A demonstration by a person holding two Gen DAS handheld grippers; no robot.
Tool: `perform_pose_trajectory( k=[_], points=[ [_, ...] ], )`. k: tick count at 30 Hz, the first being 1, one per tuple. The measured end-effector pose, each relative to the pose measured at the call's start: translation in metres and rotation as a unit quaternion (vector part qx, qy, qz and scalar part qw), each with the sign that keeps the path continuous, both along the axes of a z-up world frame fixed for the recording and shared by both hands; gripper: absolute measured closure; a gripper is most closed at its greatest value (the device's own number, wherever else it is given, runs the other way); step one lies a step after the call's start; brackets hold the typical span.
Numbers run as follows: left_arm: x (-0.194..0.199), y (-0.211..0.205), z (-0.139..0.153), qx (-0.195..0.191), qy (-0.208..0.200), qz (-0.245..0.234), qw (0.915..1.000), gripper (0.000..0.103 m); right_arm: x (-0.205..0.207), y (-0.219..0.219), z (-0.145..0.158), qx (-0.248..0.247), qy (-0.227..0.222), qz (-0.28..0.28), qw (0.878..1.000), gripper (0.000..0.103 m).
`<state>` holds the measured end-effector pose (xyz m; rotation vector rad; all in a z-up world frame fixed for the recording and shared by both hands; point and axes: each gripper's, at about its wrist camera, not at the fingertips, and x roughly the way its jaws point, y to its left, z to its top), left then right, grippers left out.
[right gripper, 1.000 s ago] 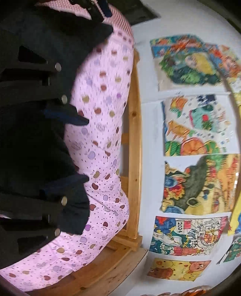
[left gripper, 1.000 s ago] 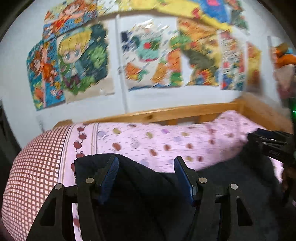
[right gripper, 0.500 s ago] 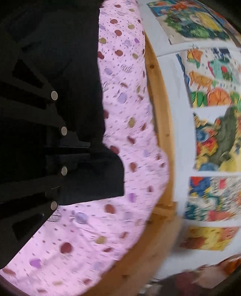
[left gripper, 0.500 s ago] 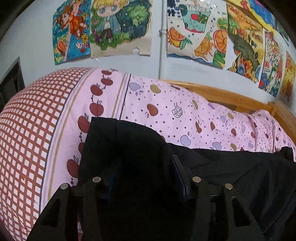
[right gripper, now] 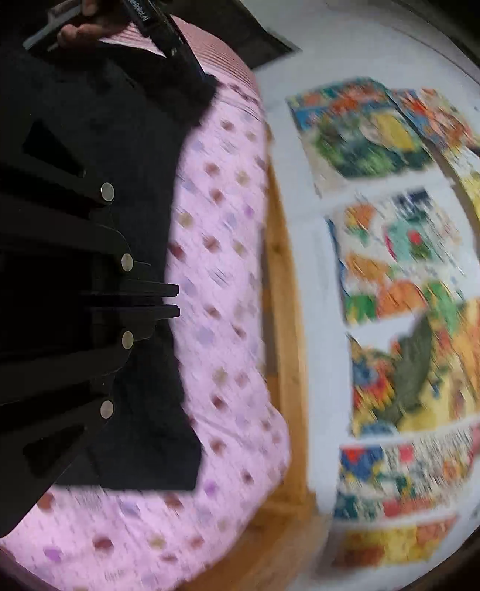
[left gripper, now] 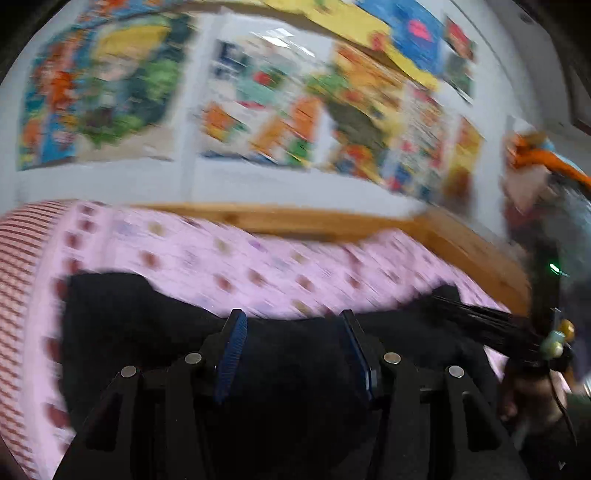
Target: Fold large clothes
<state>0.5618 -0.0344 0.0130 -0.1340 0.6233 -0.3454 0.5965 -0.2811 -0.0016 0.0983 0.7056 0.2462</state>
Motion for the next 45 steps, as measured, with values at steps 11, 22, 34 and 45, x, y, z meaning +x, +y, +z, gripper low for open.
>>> perform_pose_trajectory(
  k=[11, 22, 34, 45],
  points=[
    [-0.008, -0.025, -0.055, 0.1, 0.085, -0.06, 0.9895, 0.054, -0.031, 0.003, -0.046, -0.06, 0.051, 0.059, 0.995, 0.1],
    [-0.034, -0.024, -0.04, 0.137, 0.037, -0.024, 0.9896, 0.048, -0.062, 0.014, -0.027, -0.14, 0.001, 0.024, 0.99, 0.087],
    [-0.083, 0.009, 0.006, 0.019, 0.004, 0.02, 0.9996, 0.013, -0.129, -0.011, 0.028, -0.102, -0.077, -0.032, 0.991, 0.037],
    [-0.142, -0.007, 0.039, 0.021, -0.042, 0.005, 0.9989, 0.001, -0.184, -0.011, 0.065, -0.048, -0.118, -0.054, 0.99, 0.016]
  ],
)
